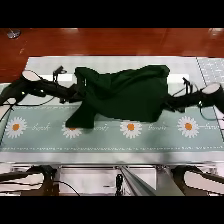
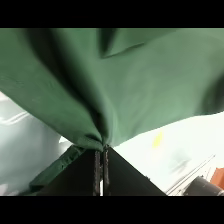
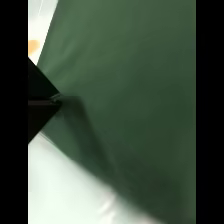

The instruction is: Fold the shirts.

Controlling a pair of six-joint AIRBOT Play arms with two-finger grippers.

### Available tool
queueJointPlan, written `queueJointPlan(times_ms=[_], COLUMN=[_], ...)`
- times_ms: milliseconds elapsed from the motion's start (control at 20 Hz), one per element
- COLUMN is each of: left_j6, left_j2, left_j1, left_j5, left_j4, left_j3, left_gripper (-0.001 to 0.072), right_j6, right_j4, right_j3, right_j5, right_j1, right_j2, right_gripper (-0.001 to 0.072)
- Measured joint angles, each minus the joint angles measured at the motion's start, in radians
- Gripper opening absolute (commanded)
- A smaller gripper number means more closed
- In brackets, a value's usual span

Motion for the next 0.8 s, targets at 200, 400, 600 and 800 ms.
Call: queueJointPlan(times_ms=[200,400,600,800], left_j6=[0.021,0.013,-0.043,-0.064], left_j2=[0.114,0.222,0.341,0.5], left_j1=[0.037,0.063,0.072,0.075], left_j5=[-0.001,-0.045,-0.133,-0.216], left_j4=[-0.033,0.005,0.207,0.315], left_j3=[0.243,0.606,0.892,0.967], left_gripper=[0.0022,0.0022,0.0021,0.0021], right_j6=[0.014,0.047,0.061,0.064], right_j4=[0.005,-0.002,-0.066,-0.137], right_j3=[0.434,0.931,1.104,1.114], right_j5=[0.084,0.203,0.25,0.282], right_j1=[0.014,0.029,0.036,0.039], right_j2=[0.04,0.107,0.29,0.486], right_gripper=[0.0027,0.0027,0.0027,0.0027])
